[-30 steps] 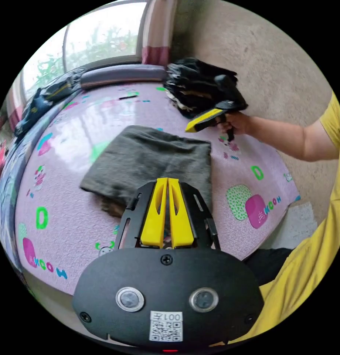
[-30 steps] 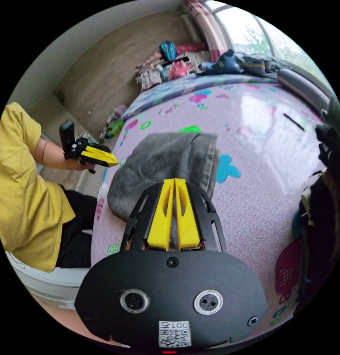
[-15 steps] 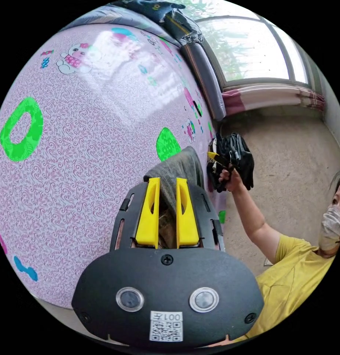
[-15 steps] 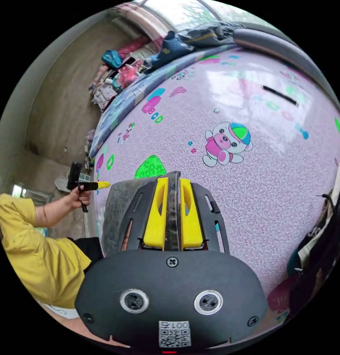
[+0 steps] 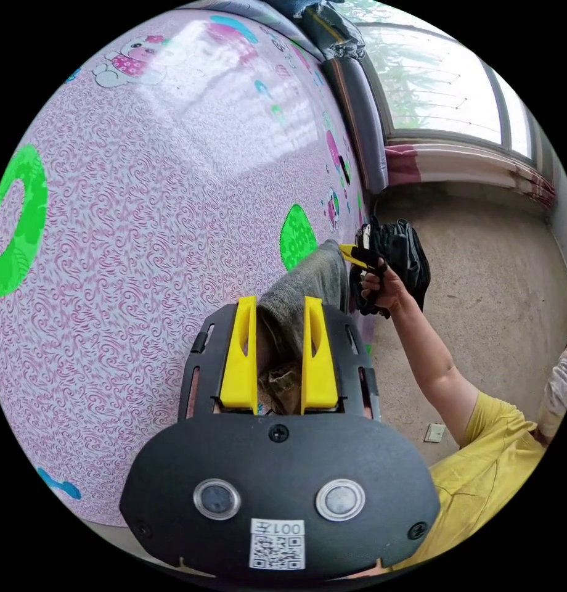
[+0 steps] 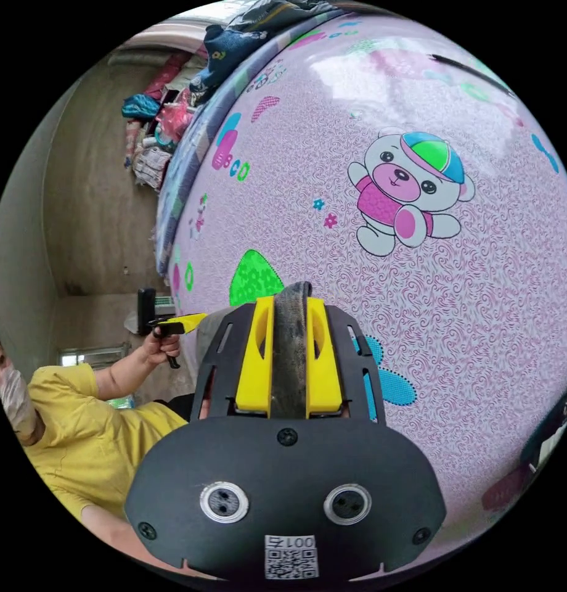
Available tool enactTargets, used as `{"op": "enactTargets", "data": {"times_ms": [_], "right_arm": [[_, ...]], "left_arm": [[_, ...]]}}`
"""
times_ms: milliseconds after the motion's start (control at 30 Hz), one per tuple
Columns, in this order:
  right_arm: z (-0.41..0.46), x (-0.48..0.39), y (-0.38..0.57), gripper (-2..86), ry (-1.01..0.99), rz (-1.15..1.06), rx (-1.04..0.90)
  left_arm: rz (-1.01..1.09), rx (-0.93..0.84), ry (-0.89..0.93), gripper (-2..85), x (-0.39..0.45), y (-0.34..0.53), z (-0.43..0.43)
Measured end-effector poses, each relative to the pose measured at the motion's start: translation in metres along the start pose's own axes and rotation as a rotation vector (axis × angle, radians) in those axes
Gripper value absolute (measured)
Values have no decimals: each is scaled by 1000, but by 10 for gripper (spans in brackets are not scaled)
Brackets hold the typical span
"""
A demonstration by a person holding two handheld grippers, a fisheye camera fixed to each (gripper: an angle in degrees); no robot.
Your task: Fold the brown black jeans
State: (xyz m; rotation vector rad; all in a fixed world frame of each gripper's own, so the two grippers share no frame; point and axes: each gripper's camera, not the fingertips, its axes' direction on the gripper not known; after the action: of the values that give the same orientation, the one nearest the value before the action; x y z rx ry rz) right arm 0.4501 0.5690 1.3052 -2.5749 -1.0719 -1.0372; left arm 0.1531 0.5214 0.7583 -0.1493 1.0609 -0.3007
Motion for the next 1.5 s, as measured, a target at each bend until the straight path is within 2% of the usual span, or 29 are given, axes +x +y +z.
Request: {"op": "enactTargets", "data": {"times_ms": [67, 167, 333, 433, 533, 600, 667, 800, 900, 1000, 1100, 1167, 1267, 1333, 1500], "right_arm": [[3, -19, 1, 38, 113, -31, 1], [-1, -43, 13, 24, 167, -72, 48], [-41, -83, 72, 14, 95, -139, 252], [-57, -91, 102, 11, 33, -133, 357], [-56, -71, 109, 12, 110, -6, 440], [-48, -43, 108, 13, 1, 74, 483], [-36, -25, 104, 14, -69, 133, 514], [-29, -34, 104, 15, -14, 126, 535], [-34, -55, 114, 13, 134, 111, 610], [-46, -72, 127, 9, 127, 70, 701], [-27, -98, 118, 6, 159, -6, 610], [4, -118, 97, 4, 278, -37, 446], [35, -128, 74, 4, 413, -62, 314], [47, -128, 62, 4, 468, -70, 273], [54, -113, 43, 4, 438, -50, 261]], "left_arm": [[7, -25, -20, 58, 9, -1, 7], [53, -11, -75, 19, 29, 5, 8], [127, 97, 64, -1, 85, 60, -30], [189, 133, 87, -9, 115, 100, -46], [60, 181, 40, -14, 86, 120, -58], [-64, 181, 67, -14, 54, 129, -61], [-101, 178, 64, -14, 42, 132, -63], [83, 117, -82, -13, 79, 121, -43], [206, 64, -97, -13, 112, 105, -3], [394, 34, -199, -13, 155, 89, 51], [570, 22, -313, -14, 193, 80, 108], [642, -21, -345, -14, 209, 76, 141], [751, -74, -491, -15, 222, 80, 190], [796, -126, -588, -16, 219, 85, 222], [855, -162, -653, -15, 209, 93, 256]]}}
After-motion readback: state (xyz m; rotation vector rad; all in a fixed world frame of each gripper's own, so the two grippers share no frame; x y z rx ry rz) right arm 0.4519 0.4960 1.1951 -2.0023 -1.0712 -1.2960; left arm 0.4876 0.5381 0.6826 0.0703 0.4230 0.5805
